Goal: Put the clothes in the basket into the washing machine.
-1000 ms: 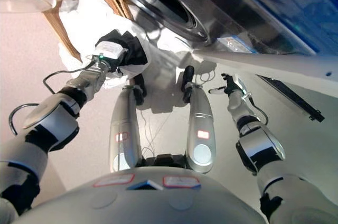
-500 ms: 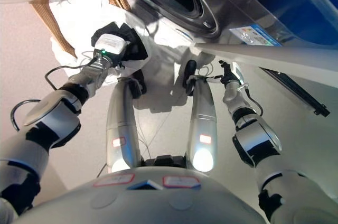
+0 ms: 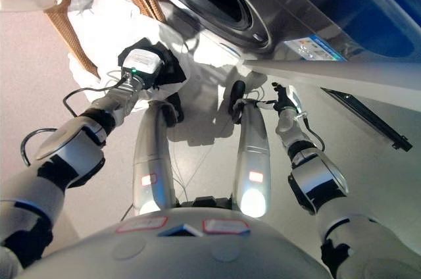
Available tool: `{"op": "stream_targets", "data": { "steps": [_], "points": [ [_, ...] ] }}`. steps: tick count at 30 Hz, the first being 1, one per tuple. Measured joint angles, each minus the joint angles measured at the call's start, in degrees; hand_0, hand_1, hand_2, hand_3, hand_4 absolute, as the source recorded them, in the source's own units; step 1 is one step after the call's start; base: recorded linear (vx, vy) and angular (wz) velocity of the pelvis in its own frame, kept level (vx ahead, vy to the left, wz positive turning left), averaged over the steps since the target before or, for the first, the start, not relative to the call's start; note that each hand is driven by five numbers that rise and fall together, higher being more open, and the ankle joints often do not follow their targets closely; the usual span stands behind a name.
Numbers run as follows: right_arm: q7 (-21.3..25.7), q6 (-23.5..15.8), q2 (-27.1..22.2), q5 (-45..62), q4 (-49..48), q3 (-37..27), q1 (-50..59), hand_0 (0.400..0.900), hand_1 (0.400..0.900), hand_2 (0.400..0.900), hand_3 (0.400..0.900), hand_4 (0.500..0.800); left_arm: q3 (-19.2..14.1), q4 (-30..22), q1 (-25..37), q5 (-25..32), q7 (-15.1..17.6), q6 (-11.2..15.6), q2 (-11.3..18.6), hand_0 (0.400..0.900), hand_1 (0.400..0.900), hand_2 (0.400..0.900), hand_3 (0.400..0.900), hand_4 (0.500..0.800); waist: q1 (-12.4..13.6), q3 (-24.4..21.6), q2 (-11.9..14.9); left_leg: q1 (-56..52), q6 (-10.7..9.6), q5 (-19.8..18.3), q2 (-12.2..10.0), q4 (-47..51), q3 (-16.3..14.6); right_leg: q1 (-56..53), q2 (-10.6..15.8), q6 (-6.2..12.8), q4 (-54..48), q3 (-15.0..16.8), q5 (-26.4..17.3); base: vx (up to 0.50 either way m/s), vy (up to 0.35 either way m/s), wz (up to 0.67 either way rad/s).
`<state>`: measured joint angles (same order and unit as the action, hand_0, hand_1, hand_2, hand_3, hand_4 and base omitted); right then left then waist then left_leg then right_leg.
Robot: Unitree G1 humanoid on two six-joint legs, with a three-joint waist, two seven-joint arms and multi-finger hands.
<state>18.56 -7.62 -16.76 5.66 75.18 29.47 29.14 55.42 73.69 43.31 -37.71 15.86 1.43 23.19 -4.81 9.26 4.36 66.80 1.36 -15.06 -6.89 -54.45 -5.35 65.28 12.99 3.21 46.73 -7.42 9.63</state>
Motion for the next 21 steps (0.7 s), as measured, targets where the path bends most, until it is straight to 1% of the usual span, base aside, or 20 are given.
{"op": "stream_targets", "data": {
  "steps": [6,9,12,13,14,15,16,17,18,19,20,21],
  "points": [
    [0.8,-0.1,0.1,0.0,-0.1,0.0,-0.3,0.900,0.900,0.900,0.900,0.800,0.0,0.2,-0.8,0.1,0.4,0.0,-0.2,0.400,0.400,0.400,0.400,0.500,0.2,-0.4,-0.3,-0.3,-0.1,0.2,0.0,1.2,-0.3,0.0,-0.7,0.28,-1.4,0.2,-0.3,0.01,0.007,-0.03],
    [1.0,-0.1,0.1,0.0,-0.2,0.0,-0.2,0.900,0.900,0.900,0.900,0.800,-0.1,0.1,-0.6,1.2,1.3,0.0,0.0,0.400,0.400,0.400,0.400,0.500,0.7,-0.4,-0.3,-1.5,-0.2,0.5,0.0,2.6,-0.8,-0.8,-0.7,0.38,-2.4,0.3,-0.6,0.00,0.000,0.00],
    [1.2,-0.3,0.1,0.0,-0.7,0.0,-0.3,0.900,0.900,0.900,0.900,0.800,-0.5,-0.2,-0.3,3.9,3.4,0.0,0.5,0.400,0.400,0.400,0.400,0.500,0.8,-0.4,-0.3,-4.4,-0.4,1.4,0.1,5.7,-1.5,-3.2,-0.8,0.44,-5.0,0.4,-1.5,0.00,0.000,0.00],
    [1.2,-0.3,0.2,0.1,-1.1,0.0,-0.4,0.900,0.900,0.900,0.900,0.800,-1.3,-0.5,-0.3,5.0,4.1,0.1,0.6,0.400,0.400,0.400,0.400,0.500,0.8,-0.4,-0.3,-5.3,-0.6,1.8,0.1,7.0,-1.7,-4.1,-0.9,0.42,-6.2,0.3,-1.9,0.01,-0.032,0.00],
    [1.3,-0.4,0.2,0.1,-1.5,-0.1,-0.9,0.900,0.900,0.900,0.900,0.800,-2.8,-1.2,-0.2,6.9,4.9,0.4,0.7,0.400,0.400,0.400,0.400,0.500,0.8,-0.3,-0.3,-6.3,-0.7,2.3,0.1,8.2,-1.7,-4.9,-1.0,0.40,-7.3,0.2,-2.0,0.01,-0.045,0.01],
    [1.5,-0.7,0.2,0.1,-2.3,-0.7,-1.6,0.900,0.900,0.900,0.900,0.800,-5.4,-2.2,-0.3,9.9,5.4,1.1,0.2,0.400,0.400,0.400,0.400,0.500,0.8,-0.3,-0.3,-7.1,-0.9,3.0,0.2,9.9,-1.7,-5.7,-1.4,0.47,-8.8,0.1,-2.7,0.01,-0.041,0.02],
    [1.6,-1.0,0.3,0.1,-2.6,-1.2,-2.1,0.900,0.900,0.900,0.900,0.800,-7.0,-3.3,-0.5,12.9,6.3,1.7,-0.1,0.400,0.400,0.400,0.400,0.500,0.8,-0.1,-0.3,-8.1,-1.1,3.7,0.3,11.5,-1.8,-6.7,-1.6,0.37,-10.4,-0.1,-3.3,0.00,0.000,0.00],
    [1.7,-1.1,0.3,0.1,-3.1,-1.9,-2.7,0.900,0.900,0.900,0.900,0.800,-9.5,-4.5,-1.2,16.4,6.7,2.9,-0.3,0.400,0.400,0.400,0.400,0.500,0.8,0.3,-0.3,-9.5,-1.3,4.5,0.4,13.3,-1.9,-8.0,-1.7,0.44,-11.9,-0.4,-4.1,0.02,-0.043,0.02],
    [2.0,-1.2,0.3,0.1,-3.2,-1.9,-2.9,0.900,0.900,0.900,0.900,0.800,-10.1,-4.7,-1.3,19.0,7.2,3.9,-0.9,0.400,0.400,0.400,0.400,0.500,0.8,0.8,-0.3,-10.8,-1.5,5.0,0.4,14.6,-2.0,-9.3,-1.7,0.59,-13.0,-0.6,-4.5,0.02,-0.065,0.02],
    [2.2,-1.3,0.2,0.2,-3.7,-2.5,-3.3,0.900,0.900,0.900,0.900,0.800,-11.5,-5.3,-1.7,21.8,7.1,5.0,-1.9,0.400,0.400,0.400,0.400,0.500,0.7,1.7,-0.3,-12.3,-1.7,5.3,0.5,16.0,-2.0,-10.5,-1.8,0.61,-13.9,-0.8,-4.5,0.02,-0.065,0.02],
    [2.5,-1.4,0.1,0.4,-4.2,-2.8,-3.8,0.900,0.900,0.900,0.900,0.800,-13.6,-6.3,-2.4,26.1,7.0,6.3,-3.1,0.400,0.400,0.400,0.400,0.500,0.5,2.2,-0.3,-13.5,-1.9,6.1,0.8,17.8,-1.9,-11.6,-1.8,0.39,-15.1,-0.9,-4.7,0.03,-0.054,0.00],
    [2.5,-1.5,0.0,0.7,-4.6,-3.2,-4.2,0.900,0.900,0.900,0.900,0.800,-14.8,-7.4,-3.2,30.0,6.7,7.7,-4.1,0.400,0.400,0.400,0.400,0.500,0.5,2.4,-0.2,-14.4,-2.1,6.9,1.0,19.2,-2.0,-12.2,-1.9,0.35,-16.1,-1.0,-5.3,-0.06,-0.028,-0.05]
  ]
}}
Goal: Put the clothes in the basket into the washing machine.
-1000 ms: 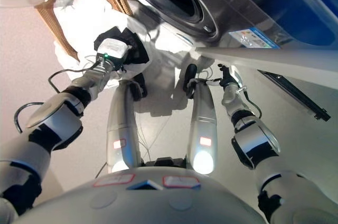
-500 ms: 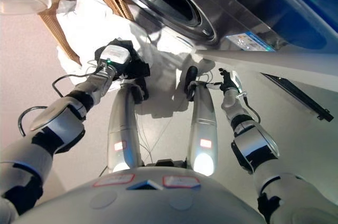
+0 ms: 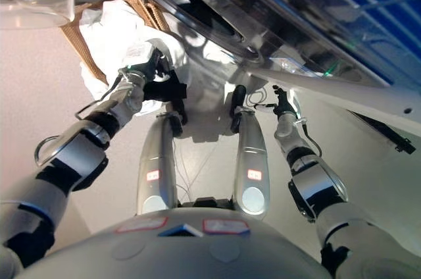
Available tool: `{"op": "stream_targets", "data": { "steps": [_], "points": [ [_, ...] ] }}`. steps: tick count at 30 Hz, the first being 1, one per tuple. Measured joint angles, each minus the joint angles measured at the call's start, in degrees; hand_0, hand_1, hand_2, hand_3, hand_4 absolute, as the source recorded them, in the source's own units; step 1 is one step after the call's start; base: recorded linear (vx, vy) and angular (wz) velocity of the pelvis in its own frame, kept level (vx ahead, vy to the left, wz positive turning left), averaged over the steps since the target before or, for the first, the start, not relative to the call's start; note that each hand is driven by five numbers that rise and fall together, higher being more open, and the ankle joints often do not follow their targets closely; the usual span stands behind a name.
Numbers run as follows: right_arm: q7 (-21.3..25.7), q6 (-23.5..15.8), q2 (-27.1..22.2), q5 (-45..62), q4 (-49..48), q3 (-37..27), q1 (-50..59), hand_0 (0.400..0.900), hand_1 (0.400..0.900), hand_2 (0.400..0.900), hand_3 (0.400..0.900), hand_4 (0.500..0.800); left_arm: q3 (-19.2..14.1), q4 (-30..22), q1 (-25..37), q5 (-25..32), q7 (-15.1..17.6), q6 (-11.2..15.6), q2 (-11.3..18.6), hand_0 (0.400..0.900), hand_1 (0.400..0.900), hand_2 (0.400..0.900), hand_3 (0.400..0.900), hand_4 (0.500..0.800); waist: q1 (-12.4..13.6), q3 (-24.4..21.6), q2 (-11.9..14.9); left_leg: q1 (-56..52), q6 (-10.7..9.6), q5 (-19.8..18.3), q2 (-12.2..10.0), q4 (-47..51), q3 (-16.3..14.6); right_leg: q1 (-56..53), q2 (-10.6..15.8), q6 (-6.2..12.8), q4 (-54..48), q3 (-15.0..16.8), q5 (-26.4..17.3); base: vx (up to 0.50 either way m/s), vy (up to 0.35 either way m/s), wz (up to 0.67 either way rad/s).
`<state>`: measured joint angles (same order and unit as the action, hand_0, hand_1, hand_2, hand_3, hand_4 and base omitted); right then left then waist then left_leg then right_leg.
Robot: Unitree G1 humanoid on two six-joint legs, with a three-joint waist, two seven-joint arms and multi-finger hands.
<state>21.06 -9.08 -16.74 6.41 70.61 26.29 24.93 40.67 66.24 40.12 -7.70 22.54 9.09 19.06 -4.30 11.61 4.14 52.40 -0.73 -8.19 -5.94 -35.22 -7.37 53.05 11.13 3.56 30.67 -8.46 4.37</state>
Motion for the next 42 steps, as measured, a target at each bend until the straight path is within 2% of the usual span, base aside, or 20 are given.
{"op": "stream_targets", "data": {
  "steps": [2,4,7,8,9,10,11,15,19,26,30,31,34,38,42],
  "points": [
    [0.0,-0.1,-0.1,1.1,-1.5,-1.2,-0.3,0.900,0.900,0.900,0.900,0.800,-0.8,-3.6,-1.0,6.9,-0.8,1.9,-1.1,0.400,0.400,0.400,0.400,0.500,-0.1,2.0,0.2,-2.5,-0.5,1.7,0.0,3.7,-0.1,-2.2,-0.9,0.02,-3.3,-0.1,-1.5,-0.06,-0.027,-0.10],
    [-0.2,-0.4,-0.2,1.6,-2.4,-1.8,-0.3,0.900,0.900,0.900,0.900,0.800,-0.8,-5.4,-1.0,11.3,-2.3,3.2,-1.4,0.400,0.400,0.400,0.400,0.500,-0.4,3.4,0.6,-4.2,-0.9,2.6,-0.1,5.8,-0.1,-3.6,-1.4,-0.21,-5.1,0.0,-2.2,0.02,-0.009,-0.13],
    [-0.2,-0.7,-0.8,1.9,-2.5,-1.9,-0.1,0.900,0.900,0.900,0.900,0.800,0.1,-6.4,0.5,12.1,-2.9,3.9,-0.7,0.400,0.400,0.400,0.400,0.500,-0.7,4.2,1.3,-5.7,-1.1,3.7,-0.2,7.8,-0.3,-4.9,-1.9,-0.53,-7.3,0.1,-3.1,0.01,-0.006,-0.12],
    [-0.3,-0.7,-1.1,2.0,-2.4,-2.0,0.0,0.900,0.900,0.900,0.900,0.800,1.2,-5.9,1.5,11.7,-3.0,3.7,-0.1,0.439,0.439,0.439,0.439,0.524,-0.6,4.4,1.3,-6.0,-1.1,4.1,-0.3,8.4,-0.5,-5.2,-2.0,-0.60,-7.9,0.2,-3.5,0.00,0.013,-0.11],
    [-0.4,-0.7,-1.3,2.1,-2.1,-2.3,0.1,0.900,0.900,0.900,0.900,0.800,2.6,-4.7,2.5,9.9,-3.1,3.5,0.4,0.520,0.520,0.520,0.520,0.572,-0.7,4.4,1.3,-6.1,-1.1,4.3,-0.3,8.7,-0.6,-5.1,-2.0,-0.67,-8.2,0.3,-3.7,0.00,0.020,-0.10],
    [-0.4,-0.7,-1.2,2.1,-1.6,-2.8,0.2,0.900,0.900,0.900,0.900,0.800,4.1,-3.0,3.7,8.0,-3.4,3.2,1.0,0.900,0.900,0.900,0.900,0.800,-0.6,4.4,1.3,-6.1,-1.1,4.3,-0.3,8.7,-0.7,-5.2,-2.1,-0.78,-8.4,0.3,-3.8,0.00,0.017,-0.05],
    [-0.4,-0.7,-1.2,2.2,-1.2,-3.0,0.3,0.900,0.900,0.900,0.900,0.800,5.2,-2.0,4.2,6.4,-3.5,2.8,1.5,0.900,0.900,0.900,0.900,0.800,-0.7,4.4,1.3,-6.1,-1.1,4.3,-0.4,8.7,-0.8,-5.2,-2.3,-0.81,-8.7,0.5,-4.1,-0.01,0.028,-0.06],
    [-0.4,-0.5,-1.1,2.0,0.7,-2.9,1.1,0.900,0.900,0.900,0.900,0.800,13.0,5.3,7.2,-6.3,-3.6,-0.8,3.2,0.900,0.900,0.900,0.900,0.800,-0.7,4.4,1.2,-5.9,-1.1,4.3,-0.5,8.6,-1.0,-4.9,-2.4,-0.81,-8.7,0.9,-4.3,0.00,0.035,0.03],
    [-0.4,-0.2,-1.2,1.5,1.7,-2.8,2.8,0.900,0.900,0.900,0.900,0.800,15.4,7.1,7.0,-14.4,-4.1,-3.3,5.1,0.900,0.900,0.900,0.900,0.800,-0.4,4.4,1.1,-5.0,-1.0,4.3,-0.6,8.2,-0.9,-4.2,-2.4,-0.84,-8.4,0.8,-4.4,0.04,0.006,0.14],
    [-0.4,0.1,-1.7,1.4,2.1,-2.7,5.1,0.900,0.900,0.900,0.900,0.800,17.5,7.6,8.1,-22.8,-4.4,-5.2,6.0,0.900,0.900,0.900,0.900,0.800,0.4,4.2,0.8,2.3,-1.2,3.4,-0.3,2.3,2.5,1.3,-1.6,-0.84,-1.8,-0.3,-2.6,-0.06,-0.012,0.21],
    [-0.4,0.1,-1.7,1.5,2.3,-2.4,4.6,0.900,0.900,0.900,0.900,0.800,19.3,7.5,8.0,-25.5,-4.4,-5.5,6.2,0.900,0.900,0.900,0.900,0.800,0.8,4.2,0.7,6.6,-1.2,0.2,-0.1,-6.0,4.0,5.0,-0.7,-1.41,7.2,-0.1,1.9,-0.09,0.011,0.16],
    [-0.3,0.0,-1.9,1.6,2.4,-2.3,4.6,0.900,0.900,0.900,0.900,0.800,19.8,7.5,8.3,-26.3,-4.4,-5.7,6.3,0.900,0.900,0.900,0.900,0.800,0.8,4.1,0.6,8.4,-1.2,-1.1,-0.1,-8.6,4.7,6.6,-0.1,-2.04,9.8,-0.1,3.5,-0.08,0.011,0.14],
    [-0.2,-0.6,-2.3,2.9,2.3,-1.5,5.0,0.900,0.900,0.900,0.900,0.800,20.9,7.1,9.7,-29.6,-4.4,-6.7,6.7,0.900,0.900,0.900,0.900,0.800,0.9,3.6,0.1,15.0,-0.9,-3.0,-0.1,-15.5,6.0,12.4,0.7,-2.11,16.5,-0.2,5.6,-0.06,0.010,0.12],
    [-0.3,-0.9,-2.2,5.9,2.4,-1.5,5.5,0.900,0.900,0.900,0.900,0.800,21.1,6.4,10.8,-33.4,-4.8,-6.8,7.5,0.900,0.900,0.900,0.900,0.800,1.0,3.5,0.0,20.5,-0.5,-3.6,-0.1,-20.1,6.9,17.0,1.3,-2.14,20.8,-0.7,6.5,-0.03,-0.005,0.09],
    [-0.4,-1.3,-2.2,8.2,2.4,-1.6,4.5,0.900,0.900,0.900,0.900,0.800,21.4,6.2,8.8,-36.1,-4.9,-6.8,7.7,0.900,0.900,0.900,0.900,0.800,0.6,2.7,0.7,22.4,-0.4,-3.6,-0.1,-21.3,8.2,17.6,1.2,-2.03,21.0,-1.7,6.5,-0.01,-0.003,0.01]
  ]
}}
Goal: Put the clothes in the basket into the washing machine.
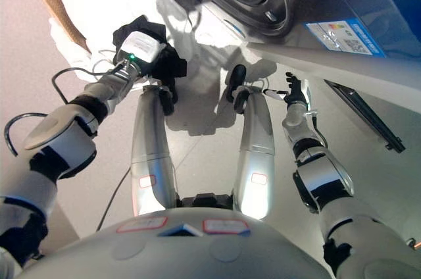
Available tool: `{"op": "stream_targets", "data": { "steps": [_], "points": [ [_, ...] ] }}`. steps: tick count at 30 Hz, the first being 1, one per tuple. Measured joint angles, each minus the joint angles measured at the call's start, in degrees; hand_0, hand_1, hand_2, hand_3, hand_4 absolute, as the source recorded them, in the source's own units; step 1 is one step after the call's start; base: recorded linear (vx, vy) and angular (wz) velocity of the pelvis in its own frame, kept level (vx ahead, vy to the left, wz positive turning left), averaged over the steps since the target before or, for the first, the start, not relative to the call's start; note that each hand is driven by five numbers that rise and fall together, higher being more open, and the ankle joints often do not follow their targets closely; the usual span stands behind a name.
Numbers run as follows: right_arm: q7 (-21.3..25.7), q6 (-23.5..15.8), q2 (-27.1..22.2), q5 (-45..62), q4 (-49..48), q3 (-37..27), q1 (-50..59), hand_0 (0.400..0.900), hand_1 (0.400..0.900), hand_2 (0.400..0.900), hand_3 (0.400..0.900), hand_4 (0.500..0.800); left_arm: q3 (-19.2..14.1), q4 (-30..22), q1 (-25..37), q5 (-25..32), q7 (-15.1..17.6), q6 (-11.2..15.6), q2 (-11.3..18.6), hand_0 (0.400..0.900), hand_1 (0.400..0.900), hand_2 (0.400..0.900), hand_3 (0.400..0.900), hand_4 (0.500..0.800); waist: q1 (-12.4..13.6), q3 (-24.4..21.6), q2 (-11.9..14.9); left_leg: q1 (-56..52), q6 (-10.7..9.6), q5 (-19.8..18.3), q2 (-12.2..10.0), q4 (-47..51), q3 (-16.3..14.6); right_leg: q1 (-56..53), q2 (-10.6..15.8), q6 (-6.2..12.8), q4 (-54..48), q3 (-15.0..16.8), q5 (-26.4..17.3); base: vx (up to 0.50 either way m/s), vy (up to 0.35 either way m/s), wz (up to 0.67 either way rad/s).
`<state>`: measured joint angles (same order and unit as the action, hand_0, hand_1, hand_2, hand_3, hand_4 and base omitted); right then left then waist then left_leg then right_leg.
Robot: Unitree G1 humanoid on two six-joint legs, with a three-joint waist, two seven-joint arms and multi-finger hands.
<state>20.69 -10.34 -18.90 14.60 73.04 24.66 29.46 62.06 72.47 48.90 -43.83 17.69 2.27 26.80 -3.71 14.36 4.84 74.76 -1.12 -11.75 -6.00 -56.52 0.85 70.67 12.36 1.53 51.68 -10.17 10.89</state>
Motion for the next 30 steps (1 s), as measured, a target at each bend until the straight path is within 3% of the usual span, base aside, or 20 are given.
{"op": "stream_targets", "data": {
  "steps": [9,10,11,12,13,17,23,27,30],
  "points": [
    [0.9,-2.2,0.7,4.6,-0.1,-1.1,0.0,0.900,0.900,0.900,0.900,0.800,-0.1,-0.7,-0.4,-1.1,1.2,-0.9,2.5,0.900,0.900,0.900,0.900,0.800,-1.7,-1.8,1.2,2.1,0.3,0.2,0.0,-0.3,0.4,1.5,-0.3,0.00,-0.6,-0.4,-0.4,0.01,0.030,-0.07],
    [1.3,-2.4,0.9,4.7,-0.1,-1.3,0.2,0.900,0.900,0.900,0.900,0.800,0.0,-0.7,-0.1,-1.1,1.6,-1.0,2.5,0.745,0.745,0.745,0.745,0.707,-1.8,-1.8,1.1,2.1,0.3,0.1,0.0,-0.3,0.3,1.5,-0.2,0.00,-0.7,-0.3,-0.4,0.02,0.043,-0.09],
    [1.4,-2.5,1.2,4.7,-0.2,-1.3,0.5,0.900,0.900,0.900,0.900,0.800,0.0,-0.6,-0.1,-1.1,1.8,-1.1,2.6,0.635,0.635,0.635,0.635,0.641,-1.9,-1.8,1.1,2.1,0.4,0.0,0.0,-0.3,0.2,1.5,-0.3,-0.01,-0.8,-0.2,-0.3,0.03,0.042,-0.07],
    [1.5,-2.5,1.6,4.7,-0.2,-1.3,0.7,0.900,0.900,0.900,0.900,0.800,0.0,-0.6,-0.1,-1.1,2.1,-1.2,2.5,0.457,0.457,0.457,0.457,0.534,-1.9,-1.8,1.2,2.1,0.4,-0.1,0.0,-0.3,0.2,1.6,-0.3,0.01,-0.9,-0.2,-0.4,0.03,0.048,-0.08],
    [1.6,-2.7,2.0,4.7,-0.2,-1.3,0.8,0.900,0.900,0.900,0.900,0.800,0.0,-0.7,-0.1,-1.1,2.4,-1.3,2.4,0.400,0.400,0.400,0.400,0.500,-2.0,-1.8,1.2,2.0,0.4,-0.1,-0.1,-0.2,0.0,1.6,-0.3,0.04,-1.0,0.0,-0.4,0.03,0.049,-0.08],
    [1.6,-2.8,3.5,4.7,-0.4,-1.3,1.2,0.900,0.900,0.900,0.900,0.800,-0.3,-0.7,0.6,-0.9,3.6,-2.2,1.9,0.400,0.400,0.400,0.400,0.500,-2.3,-1.8,1.2,1.6,0.9,0.0,-0.4,0.7,-1.0,1.4,-0.8,0.62,-2.9,0.7,-1.5,0.03,0.052,-0.11],
    [1.8,-2.8,4.8,4.7,-0.3,-1.3,1.5,0.900,0.900,0.900,0.900,0.800,-2.2,-0.3,0.0,3.9,4.5,-2.1,0.5,0.400,0.400,0.400,0.400,0.500,-3.1,-1.8,1.2,-5.1,2.0,1.5,-0.6,8.0,-5.2,-3.7,-1.4,2.32,-11.3,2.8,-5.3,0.04,0.024,-0.03],
    [3.0,-2.8,4.9,4.7,-0.4,-1.4,0.2,0.900,0.900,0.900,0.900,0.800,-7.4,-0.5,-1.4,11.7,6.9,-1.3,-1.5,0.400,0.400,0.400,0.400,0.500,-2.4,-1.8,1.2,-12.0,1.8,3.8,0.3,15.6,-6.0,-10.3,-1.3,2.60,-18.5,2.5,-7.3,0.06,-0.030,0.02],
    [3.1,-2.4,5.2,4.7,-1.5,-1.4,-1.5,0.900,0.900,0.900,0.900,0.800,-13.8,-2.6,-3.6,20.9,8.1,0.8,-2.7,0.400,0.400,0.400,0.400,0.500,-2.1,-1.8,1.3,-16.5,1.3,5.5,0.7,20.6,-6.4,-14.4,-1.7,3.02,-23.1,2.0,-9.0,0.06,-0.040,-0.04]
  ]
}}
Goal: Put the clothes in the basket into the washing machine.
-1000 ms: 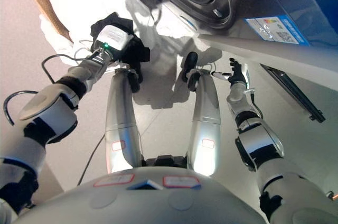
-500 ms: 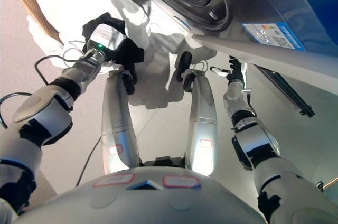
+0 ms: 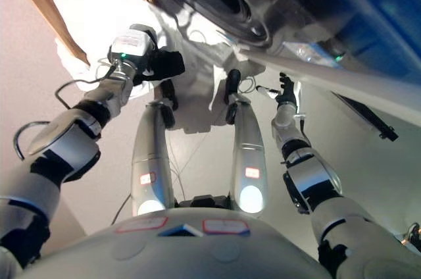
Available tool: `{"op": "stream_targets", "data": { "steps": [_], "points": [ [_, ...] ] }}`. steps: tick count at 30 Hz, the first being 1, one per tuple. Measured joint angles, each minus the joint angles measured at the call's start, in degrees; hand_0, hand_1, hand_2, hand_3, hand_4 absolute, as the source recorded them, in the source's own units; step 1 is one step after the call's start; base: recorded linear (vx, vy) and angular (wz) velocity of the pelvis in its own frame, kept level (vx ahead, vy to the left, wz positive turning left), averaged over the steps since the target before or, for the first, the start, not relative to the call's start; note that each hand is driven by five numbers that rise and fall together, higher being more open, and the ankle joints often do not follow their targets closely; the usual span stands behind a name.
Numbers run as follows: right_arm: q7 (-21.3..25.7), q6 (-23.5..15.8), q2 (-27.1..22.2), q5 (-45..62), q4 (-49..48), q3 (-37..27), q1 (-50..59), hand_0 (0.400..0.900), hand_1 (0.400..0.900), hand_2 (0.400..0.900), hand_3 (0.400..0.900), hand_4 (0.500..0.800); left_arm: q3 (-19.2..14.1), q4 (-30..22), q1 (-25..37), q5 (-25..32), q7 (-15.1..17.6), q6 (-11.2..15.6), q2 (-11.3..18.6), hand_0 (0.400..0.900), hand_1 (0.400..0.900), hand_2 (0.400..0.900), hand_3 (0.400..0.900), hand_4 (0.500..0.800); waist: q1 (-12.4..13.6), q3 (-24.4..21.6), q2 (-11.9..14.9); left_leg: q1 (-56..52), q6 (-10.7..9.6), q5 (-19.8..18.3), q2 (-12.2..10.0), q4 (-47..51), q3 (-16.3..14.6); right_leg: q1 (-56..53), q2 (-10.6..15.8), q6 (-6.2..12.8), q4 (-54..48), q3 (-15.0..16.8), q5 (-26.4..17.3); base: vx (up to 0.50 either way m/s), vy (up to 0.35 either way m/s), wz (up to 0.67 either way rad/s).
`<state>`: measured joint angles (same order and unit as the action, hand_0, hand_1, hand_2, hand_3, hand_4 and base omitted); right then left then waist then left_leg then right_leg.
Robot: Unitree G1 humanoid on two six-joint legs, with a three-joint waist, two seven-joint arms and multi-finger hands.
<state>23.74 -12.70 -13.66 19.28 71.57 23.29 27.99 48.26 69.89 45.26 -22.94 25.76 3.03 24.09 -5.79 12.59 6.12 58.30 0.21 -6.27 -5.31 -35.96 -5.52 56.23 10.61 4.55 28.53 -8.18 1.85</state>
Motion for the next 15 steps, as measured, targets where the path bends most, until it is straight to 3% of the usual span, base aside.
{"op": "stream_targets", "data": {
  "steps": [3,7,8,9,10,12,15],
  "points": [
    [-0.2,0.1,0.3,-0.1,-2.4,-0.1,-2.8,0.900,0.900,0.900,0.900,0.800,-7.9,-4.2,-4.1,13.6,-0.4,3.4,-2.8,0.400,0.400,0.400,0.400,0.500,0.0,0.2,0.2,-5.0,-0.6,1.7,0.4,5.5,-0.3,-4.4,-0.5,0.16,-4.6,-0.1,-1.2,0.03,-0.037,-0.08],
    [-0.8,0.2,0.2,-0.1,-4.2,-0.5,-4.5,0.900,0.900,0.900,0.900,0.800,-11.9,-7.9,-8.2,32.1,-3.1,9.9,-7.1,0.400,0.400,0.400,0.400,0.500,-0.3,0.7,0.7,-9.8,-1.2,3.0,0.4,10.3,-1.0,-8.2,-1.2,-0.09,-8.6,0.1,-2.4,0.06,0.025,-0.34],
    [-2.0,1.1,-0.8,0.4,-5.3,1.0,-3.4,0.900,0.900,0.900,0.900,0.800,-13.0,-8.2,-6.8,38.2,-6.1,8.3,-7.8,0.400,0.400,0.400,0.400,0.500,-0.2,0.8,1.1,-10.8,-1.4,3.2,0.2,11.0,-1.4,-8.7,-1.4,-0.12,-9.5,0.3,-2.8,0.13,0.053,-0.55],
    [-4.8,3.3,-0.3,0.7,-1.2,0.0,0.2,0.900,0.900,0.900,0.900,0.800,-10.6,-0.5,-1.0,43.0,-11.8,5.3,-7.9,0.400,0.400,0.400,0.400,0.500,-0.3,0.8,1.3,-10.8,-1.4,3.4,0.2,10.9,-1.9,-8.6,-1.9,-0.51,-9.6,1.4,-3.2,0.16,-0.024,-0.20],
    [-3.9,4.7,0.2,2.2,0.5,-0.6,3.7,0.900,0.900,0.900,0.900,0.800,-19.0,-0.6,-0.2,48.9,-10.6,6.6,-8.1,0.400,0.400,0.400,0.400,0.500,-1.7,0.9,1.9,-11.4,-1.5,2.8,-0.7,11.9,-3.0,-9.0,-2.1,-0.38,-11.7,1.5,-3.7,0.16,-0.049,-0.09],
    [-2.9,4.5,-1.5,2.0,0.5,-1.1,4.3,0.900,0.900,0.900,0.900,0.800,-22.9,-1.0,3.0,58.4,-8.1,9.6,-11.1,0.400,0.400,0.400,0.400,0.500,-1.1,0.9,1.6,-12.2,-2.0,4.2,-0.7,14.0,-3.5,-10.2,-2.8,-0.71,-16.3,1.9,-7.3,0.05,-0.035,-0.11],
    [-0.9,6.2,-0.9,2.3,4.1,-1.3,8.5,0.900,0.900,0.900,0.900,0.800,-25.8,1.6,9.8,66.3,-7.1,10.4,-14.1,0.400,0.400,0.400,0.400,0.500,-1.5,0.9,1.7,-12.2,-2.2,5.1,-0.8,14.9,-2.7,-10.9,-3.4,-1.03,-18.0,1.3,-8.3,0.03,-0.028,-0.16]
  ]
}}
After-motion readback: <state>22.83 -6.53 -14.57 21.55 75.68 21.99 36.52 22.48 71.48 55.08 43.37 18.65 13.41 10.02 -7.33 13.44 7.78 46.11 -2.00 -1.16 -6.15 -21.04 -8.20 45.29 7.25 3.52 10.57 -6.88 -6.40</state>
